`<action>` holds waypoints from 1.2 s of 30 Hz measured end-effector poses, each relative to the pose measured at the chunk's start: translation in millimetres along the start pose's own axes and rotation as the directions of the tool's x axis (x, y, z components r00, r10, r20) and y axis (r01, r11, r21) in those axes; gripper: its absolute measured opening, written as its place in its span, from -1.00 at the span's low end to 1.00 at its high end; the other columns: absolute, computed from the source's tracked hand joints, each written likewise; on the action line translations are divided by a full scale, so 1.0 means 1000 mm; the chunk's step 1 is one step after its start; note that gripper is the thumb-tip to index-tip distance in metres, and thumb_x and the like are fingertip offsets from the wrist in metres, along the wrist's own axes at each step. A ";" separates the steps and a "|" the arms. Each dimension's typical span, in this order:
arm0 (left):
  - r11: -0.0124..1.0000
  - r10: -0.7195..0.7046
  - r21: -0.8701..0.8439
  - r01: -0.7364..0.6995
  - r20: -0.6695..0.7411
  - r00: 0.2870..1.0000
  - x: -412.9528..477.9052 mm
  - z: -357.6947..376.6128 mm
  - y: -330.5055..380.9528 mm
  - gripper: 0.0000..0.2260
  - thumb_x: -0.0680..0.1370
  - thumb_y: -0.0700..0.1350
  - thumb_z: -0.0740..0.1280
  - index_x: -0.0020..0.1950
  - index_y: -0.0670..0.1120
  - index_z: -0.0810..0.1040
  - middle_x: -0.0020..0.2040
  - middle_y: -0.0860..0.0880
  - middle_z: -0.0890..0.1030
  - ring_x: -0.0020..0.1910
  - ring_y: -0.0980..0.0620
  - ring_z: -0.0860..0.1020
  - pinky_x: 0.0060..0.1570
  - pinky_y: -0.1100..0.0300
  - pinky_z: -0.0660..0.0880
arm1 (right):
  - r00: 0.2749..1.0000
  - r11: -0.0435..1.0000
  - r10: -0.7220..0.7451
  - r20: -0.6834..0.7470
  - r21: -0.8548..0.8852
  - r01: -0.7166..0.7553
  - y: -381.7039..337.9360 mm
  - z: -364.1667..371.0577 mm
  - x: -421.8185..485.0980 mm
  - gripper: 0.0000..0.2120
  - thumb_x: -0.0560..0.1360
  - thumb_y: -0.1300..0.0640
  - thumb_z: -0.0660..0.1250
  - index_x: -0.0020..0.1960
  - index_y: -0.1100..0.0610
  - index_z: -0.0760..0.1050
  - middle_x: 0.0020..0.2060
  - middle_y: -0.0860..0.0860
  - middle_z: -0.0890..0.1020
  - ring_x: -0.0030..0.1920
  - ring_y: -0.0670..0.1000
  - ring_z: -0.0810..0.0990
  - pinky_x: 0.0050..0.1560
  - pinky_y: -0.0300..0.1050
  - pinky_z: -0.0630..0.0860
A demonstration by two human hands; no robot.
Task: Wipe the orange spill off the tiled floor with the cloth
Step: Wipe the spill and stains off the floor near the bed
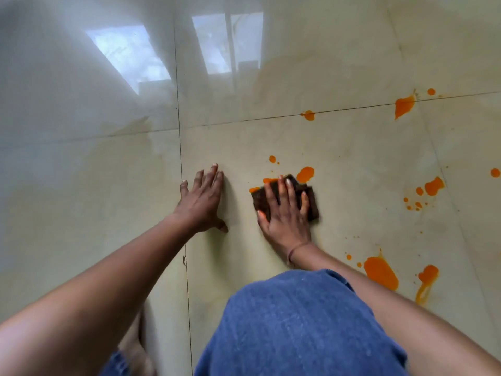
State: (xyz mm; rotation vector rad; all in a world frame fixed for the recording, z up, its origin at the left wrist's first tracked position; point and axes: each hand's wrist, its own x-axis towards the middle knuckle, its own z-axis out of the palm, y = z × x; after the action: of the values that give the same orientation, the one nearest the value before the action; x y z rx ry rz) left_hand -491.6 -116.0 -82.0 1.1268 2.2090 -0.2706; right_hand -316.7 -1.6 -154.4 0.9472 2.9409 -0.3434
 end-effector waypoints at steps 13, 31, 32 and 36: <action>0.995 0.039 -0.093 -0.031 0.088 0.995 0.029 -0.009 -0.004 0.42 0.08 0.12 0.66 0.53 -0.10 -0.37 0.51 -0.02 -0.43 0.50 -0.23 -0.34 0.42 -0.32 -0.08 | 0.999 0.999 0.036 -0.014 -0.006 -0.036 -0.015 -0.006 0.064 -0.33 0.48 -0.20 0.06 0.53 0.04 0.21 0.53 0.15 0.18 0.53 0.12 0.10 0.43 0.27 -0.02; 0.988 0.063 -0.145 -0.056 0.047 0.997 0.026 -0.007 -0.008 0.42 0.07 0.14 0.65 0.53 -0.11 -0.36 0.52 0.00 -0.42 0.49 -0.20 -0.36 0.42 -0.28 -0.14 | 0.987 0.987 -0.157 0.018 -0.031 0.157 -0.019 -0.001 -0.012 -0.34 0.44 -0.17 0.14 0.51 0.03 0.24 0.51 0.14 0.25 0.50 0.11 0.20 0.37 0.29 0.23; 0.988 0.060 -0.143 -0.052 0.048 0.997 0.025 -0.007 -0.009 0.42 0.08 0.14 0.65 0.53 -0.10 -0.37 0.52 0.00 -0.42 0.49 -0.20 -0.36 0.43 -0.28 -0.15 | 0.980 0.980 -0.199 0.026 -0.017 0.199 -0.011 0.000 -0.009 -0.34 0.44 -0.18 0.13 0.50 0.02 0.24 0.50 0.14 0.26 0.50 0.11 0.22 0.35 0.29 0.25; 0.988 0.061 -0.143 -0.054 0.046 0.997 0.029 -0.003 -0.010 0.43 0.06 0.13 0.66 0.54 -0.09 -0.36 0.52 0.01 -0.42 0.49 -0.18 -0.37 0.42 -0.27 -0.15 | 0.993 0.993 0.114 0.024 -0.006 -0.114 -0.024 -0.010 0.082 -0.32 0.46 -0.20 0.00 0.53 0.05 0.20 0.53 0.15 0.19 0.53 0.14 0.11 0.44 0.28 0.01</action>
State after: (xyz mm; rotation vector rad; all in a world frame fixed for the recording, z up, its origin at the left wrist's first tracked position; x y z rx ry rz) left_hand -513.0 -101.7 -98.1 1.0917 2.1126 -0.1142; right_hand -397.2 28.4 -148.4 1.0970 2.8487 -0.3412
